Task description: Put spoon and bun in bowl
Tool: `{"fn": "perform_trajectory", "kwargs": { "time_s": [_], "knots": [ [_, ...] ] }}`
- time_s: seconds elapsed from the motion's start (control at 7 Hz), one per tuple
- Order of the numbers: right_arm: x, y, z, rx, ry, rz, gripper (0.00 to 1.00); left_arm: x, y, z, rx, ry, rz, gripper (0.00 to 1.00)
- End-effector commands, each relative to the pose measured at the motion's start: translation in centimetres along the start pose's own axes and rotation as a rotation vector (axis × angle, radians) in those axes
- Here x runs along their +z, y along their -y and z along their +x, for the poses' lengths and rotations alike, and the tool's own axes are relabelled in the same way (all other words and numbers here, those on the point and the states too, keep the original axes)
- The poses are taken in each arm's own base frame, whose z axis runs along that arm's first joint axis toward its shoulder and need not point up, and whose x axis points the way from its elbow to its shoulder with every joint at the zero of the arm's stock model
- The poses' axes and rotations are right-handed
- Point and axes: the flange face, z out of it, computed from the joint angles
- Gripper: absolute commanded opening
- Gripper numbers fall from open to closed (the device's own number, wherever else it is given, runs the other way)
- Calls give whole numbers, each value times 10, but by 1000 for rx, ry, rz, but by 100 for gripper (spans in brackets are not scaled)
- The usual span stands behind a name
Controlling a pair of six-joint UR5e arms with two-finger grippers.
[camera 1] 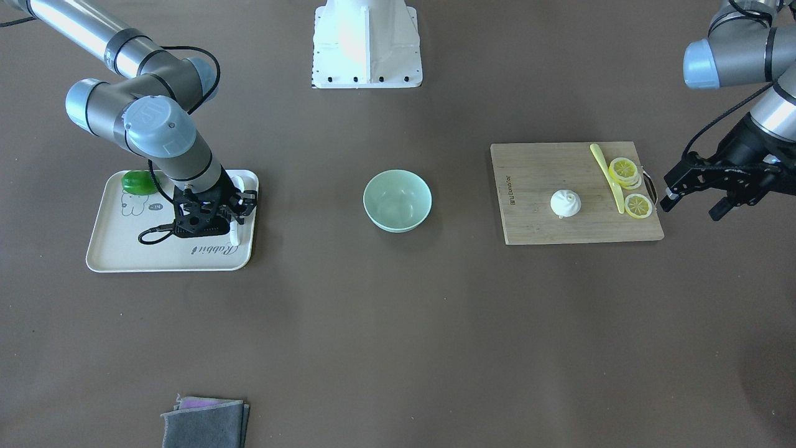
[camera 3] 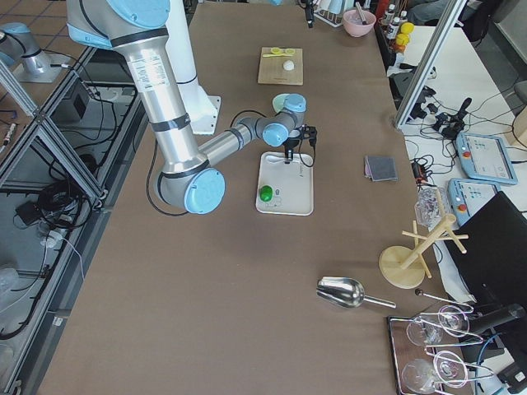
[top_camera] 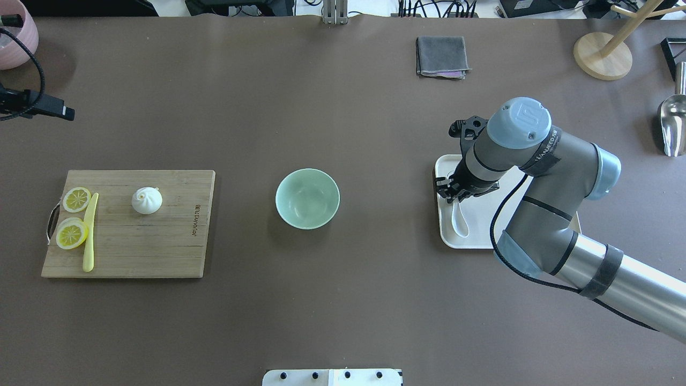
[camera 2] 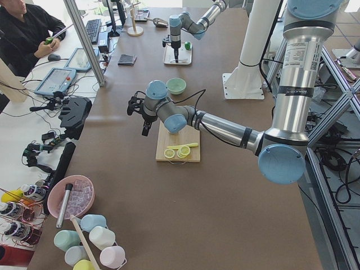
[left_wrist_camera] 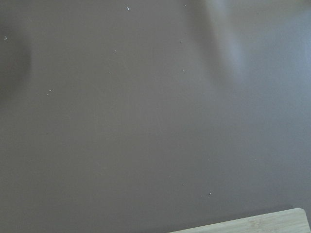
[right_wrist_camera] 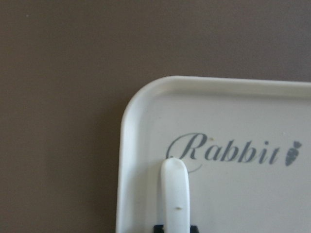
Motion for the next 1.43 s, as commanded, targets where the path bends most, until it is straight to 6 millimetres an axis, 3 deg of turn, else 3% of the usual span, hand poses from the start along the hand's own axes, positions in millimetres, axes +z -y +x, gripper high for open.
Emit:
{"fn": "perform_trajectory", "kwargs": {
  "time_s": [0.0,0.29,0.57,1.0,1.14,1.29],
  "knots": [
    [-32,16,-16,6,41,30,0,2,2,2,1,-1,-1,98],
    [-70,33,-22,14,106,41,0,27,-14,22,21,-14,-49,98],
    [-95,42,-59,11,151,71,0,55,-32,46,30,16,-59,98],
    [-134,52,-114,87,226,104,0,84,-75,108,1,-22,-97,98],
    [-135,54,-125,96,233,107,0,99,-90,120,18,-3,-100,98],
    [-134,62,-152,124,242,100,0,106,-98,125,34,12,-91,98]
  ]
}}
